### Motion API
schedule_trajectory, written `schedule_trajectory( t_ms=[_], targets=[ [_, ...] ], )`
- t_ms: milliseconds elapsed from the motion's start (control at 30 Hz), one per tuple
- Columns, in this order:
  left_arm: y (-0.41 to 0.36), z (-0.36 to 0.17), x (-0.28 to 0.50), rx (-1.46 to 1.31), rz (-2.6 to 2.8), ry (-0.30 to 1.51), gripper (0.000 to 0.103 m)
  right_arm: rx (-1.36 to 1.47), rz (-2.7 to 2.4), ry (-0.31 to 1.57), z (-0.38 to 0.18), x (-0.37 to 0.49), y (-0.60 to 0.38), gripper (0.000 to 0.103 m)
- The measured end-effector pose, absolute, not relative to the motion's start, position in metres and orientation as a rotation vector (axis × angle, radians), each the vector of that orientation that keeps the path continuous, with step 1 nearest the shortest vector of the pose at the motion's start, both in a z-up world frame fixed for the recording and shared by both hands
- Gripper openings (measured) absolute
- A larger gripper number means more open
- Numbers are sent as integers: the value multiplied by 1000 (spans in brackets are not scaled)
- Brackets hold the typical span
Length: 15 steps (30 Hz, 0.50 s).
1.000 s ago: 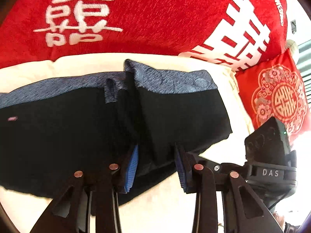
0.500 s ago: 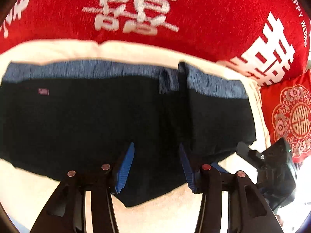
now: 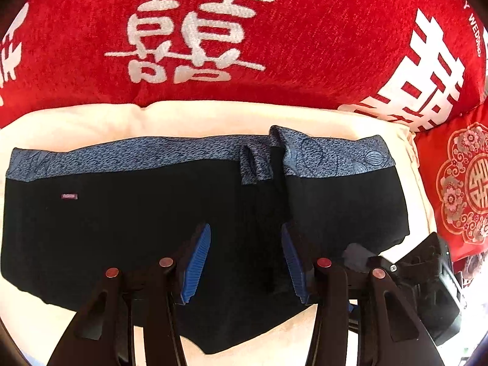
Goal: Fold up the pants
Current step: 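Hold the folded end with the right gripper while the left gripper presses the pants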
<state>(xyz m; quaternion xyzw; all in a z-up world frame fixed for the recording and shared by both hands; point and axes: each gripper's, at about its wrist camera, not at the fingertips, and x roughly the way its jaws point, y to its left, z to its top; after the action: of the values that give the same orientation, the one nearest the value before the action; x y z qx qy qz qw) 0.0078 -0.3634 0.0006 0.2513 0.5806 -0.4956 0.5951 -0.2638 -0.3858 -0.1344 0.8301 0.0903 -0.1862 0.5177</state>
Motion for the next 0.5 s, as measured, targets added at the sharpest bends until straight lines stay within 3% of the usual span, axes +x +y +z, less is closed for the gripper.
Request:
schedule_trajectory(
  t_ms=[300,333,400,500],
  targets=[
    [-364,4,14,582,-1142,1348,50,1971,-595,130,-132,-259,-389,70],
    [-367,6,13,574,-1152,1353,50,1979,-595,139,-133,-256,-390,65],
    [-378,13,8,572,-1185,1332,50,1980,-599,172,-134,-254,-391,13],
    [-400,13,-10,623,-1238,1316,50,1958,-577,183,-128,-257,-394,13]
  ],
)
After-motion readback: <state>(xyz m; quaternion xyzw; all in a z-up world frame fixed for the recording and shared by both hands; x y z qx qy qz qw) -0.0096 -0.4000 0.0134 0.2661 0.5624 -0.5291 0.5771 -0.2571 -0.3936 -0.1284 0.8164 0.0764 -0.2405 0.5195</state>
